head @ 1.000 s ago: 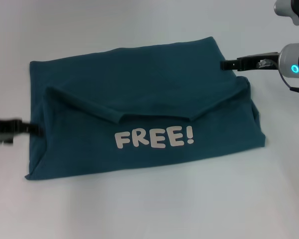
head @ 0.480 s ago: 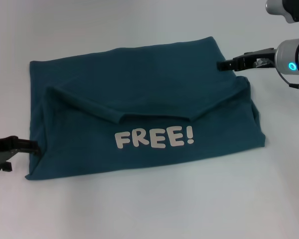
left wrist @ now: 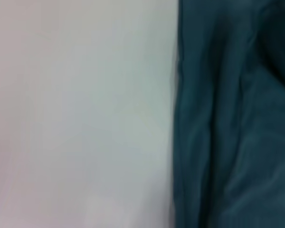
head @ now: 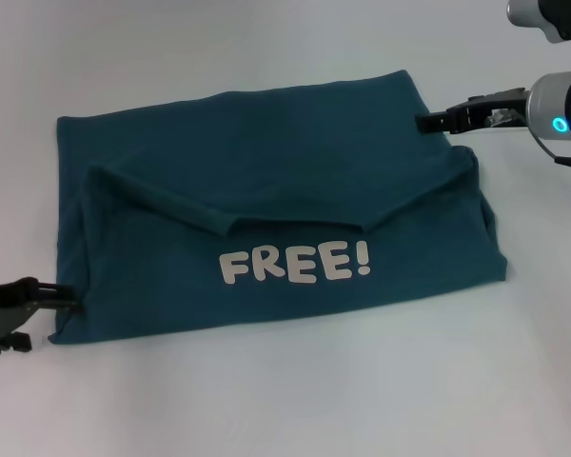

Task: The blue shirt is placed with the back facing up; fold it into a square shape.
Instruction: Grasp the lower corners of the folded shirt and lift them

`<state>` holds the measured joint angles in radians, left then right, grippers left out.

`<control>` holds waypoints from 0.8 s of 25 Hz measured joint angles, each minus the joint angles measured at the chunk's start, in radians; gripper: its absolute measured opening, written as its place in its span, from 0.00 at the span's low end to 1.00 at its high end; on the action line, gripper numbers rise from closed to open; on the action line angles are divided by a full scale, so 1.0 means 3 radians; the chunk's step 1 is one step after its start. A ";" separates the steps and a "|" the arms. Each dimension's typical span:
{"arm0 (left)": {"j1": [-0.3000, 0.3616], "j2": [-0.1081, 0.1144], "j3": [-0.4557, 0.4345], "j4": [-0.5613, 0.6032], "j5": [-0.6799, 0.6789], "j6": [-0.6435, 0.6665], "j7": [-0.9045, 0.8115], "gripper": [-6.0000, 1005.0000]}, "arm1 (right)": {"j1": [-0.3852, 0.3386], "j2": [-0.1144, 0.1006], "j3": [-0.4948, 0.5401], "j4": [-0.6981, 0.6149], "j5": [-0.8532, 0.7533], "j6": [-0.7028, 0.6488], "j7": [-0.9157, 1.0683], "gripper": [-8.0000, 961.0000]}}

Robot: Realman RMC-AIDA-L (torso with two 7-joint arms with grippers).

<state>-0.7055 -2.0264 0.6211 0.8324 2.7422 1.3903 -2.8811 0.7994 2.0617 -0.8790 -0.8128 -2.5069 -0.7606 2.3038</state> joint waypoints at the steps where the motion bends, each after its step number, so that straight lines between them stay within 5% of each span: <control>1: -0.0006 0.0000 0.0000 -0.0014 -0.0003 0.0017 -0.0004 0.93 | -0.0001 0.0000 0.0000 -0.0015 -0.0013 -0.0002 0.0006 0.97; 20: -0.0129 0.0006 0.0014 -0.0279 0.0010 -0.0056 -0.0011 0.93 | -0.0006 0.0029 0.0000 -0.0059 -0.0047 -0.0026 0.0011 0.97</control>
<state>-0.7443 -2.0248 0.6253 0.7488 2.7451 1.3736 -2.8843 0.7976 2.0704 -0.8789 -0.8305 -2.5210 -0.7685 2.3070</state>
